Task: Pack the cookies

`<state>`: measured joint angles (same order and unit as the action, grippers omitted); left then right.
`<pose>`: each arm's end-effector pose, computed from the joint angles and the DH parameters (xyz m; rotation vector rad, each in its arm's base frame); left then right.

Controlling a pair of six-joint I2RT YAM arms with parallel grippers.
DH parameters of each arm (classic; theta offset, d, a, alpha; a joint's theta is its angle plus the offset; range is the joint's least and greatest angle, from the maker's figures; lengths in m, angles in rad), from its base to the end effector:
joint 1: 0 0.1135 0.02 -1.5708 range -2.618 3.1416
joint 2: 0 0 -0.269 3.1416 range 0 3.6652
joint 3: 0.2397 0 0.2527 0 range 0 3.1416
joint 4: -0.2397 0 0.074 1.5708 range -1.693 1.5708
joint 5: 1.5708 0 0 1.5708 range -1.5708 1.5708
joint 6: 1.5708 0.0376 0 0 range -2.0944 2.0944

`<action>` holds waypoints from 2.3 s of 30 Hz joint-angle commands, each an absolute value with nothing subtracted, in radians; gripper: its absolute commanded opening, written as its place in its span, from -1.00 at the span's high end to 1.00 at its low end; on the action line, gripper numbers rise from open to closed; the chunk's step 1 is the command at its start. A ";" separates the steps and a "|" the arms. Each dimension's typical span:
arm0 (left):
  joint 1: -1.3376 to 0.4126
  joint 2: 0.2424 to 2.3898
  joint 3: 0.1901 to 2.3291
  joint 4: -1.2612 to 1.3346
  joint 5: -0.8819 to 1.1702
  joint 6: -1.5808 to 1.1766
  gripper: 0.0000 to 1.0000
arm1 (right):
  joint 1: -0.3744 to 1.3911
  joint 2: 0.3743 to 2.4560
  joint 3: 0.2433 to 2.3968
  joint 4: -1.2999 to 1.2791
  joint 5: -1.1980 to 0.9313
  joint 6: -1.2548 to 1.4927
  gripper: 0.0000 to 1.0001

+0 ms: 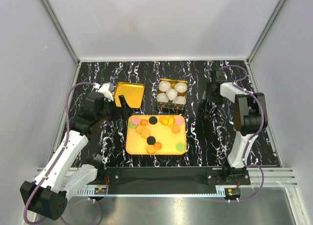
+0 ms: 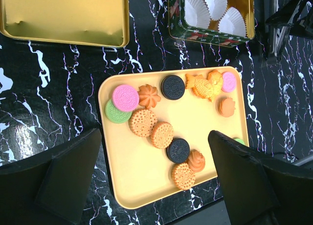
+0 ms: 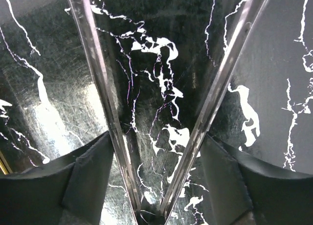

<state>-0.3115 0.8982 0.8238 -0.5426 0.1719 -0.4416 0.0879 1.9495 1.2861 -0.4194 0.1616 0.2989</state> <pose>0.1810 -0.0650 0.3012 -0.0461 2.2438 -0.6056 0.4009 0.0293 0.1614 0.3299 2.6113 -0.0832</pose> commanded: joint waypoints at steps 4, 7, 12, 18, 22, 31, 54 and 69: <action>-0.307 0.884 0.818 -0.514 0.163 -0.437 -0.98 | 0.087 1.841 1.328 -0.480 0.095 0.314 -0.35; -0.307 0.882 0.818 -0.512 0.160 -0.436 -0.98 | 0.087 1.773 1.341 -0.506 0.077 0.313 -0.34; -0.307 0.881 0.824 -0.517 0.161 -0.436 -0.98 | 0.100 1.646 1.321 -0.525 0.032 0.321 -0.29; -0.307 0.876 0.821 -0.518 0.166 -0.434 -0.98 | 0.149 1.520 1.305 -0.580 0.035 0.324 -0.29; -0.307 0.874 0.821 -0.520 0.167 -0.434 -0.98 | 0.216 1.451 1.305 -0.630 0.049 0.321 -0.19; -0.307 0.864 0.825 -0.532 0.137 -0.430 -0.98 | 0.411 1.283 1.319 -0.750 0.003 0.314 -0.04; -0.296 0.861 0.828 -0.537 0.115 -0.434 -0.98 | 0.917 1.391 1.393 -0.897 -0.132 0.361 -0.11; -0.295 0.839 0.828 -0.543 0.094 -0.433 -0.98 | 0.999 1.557 1.457 -0.868 -0.130 0.339 -0.15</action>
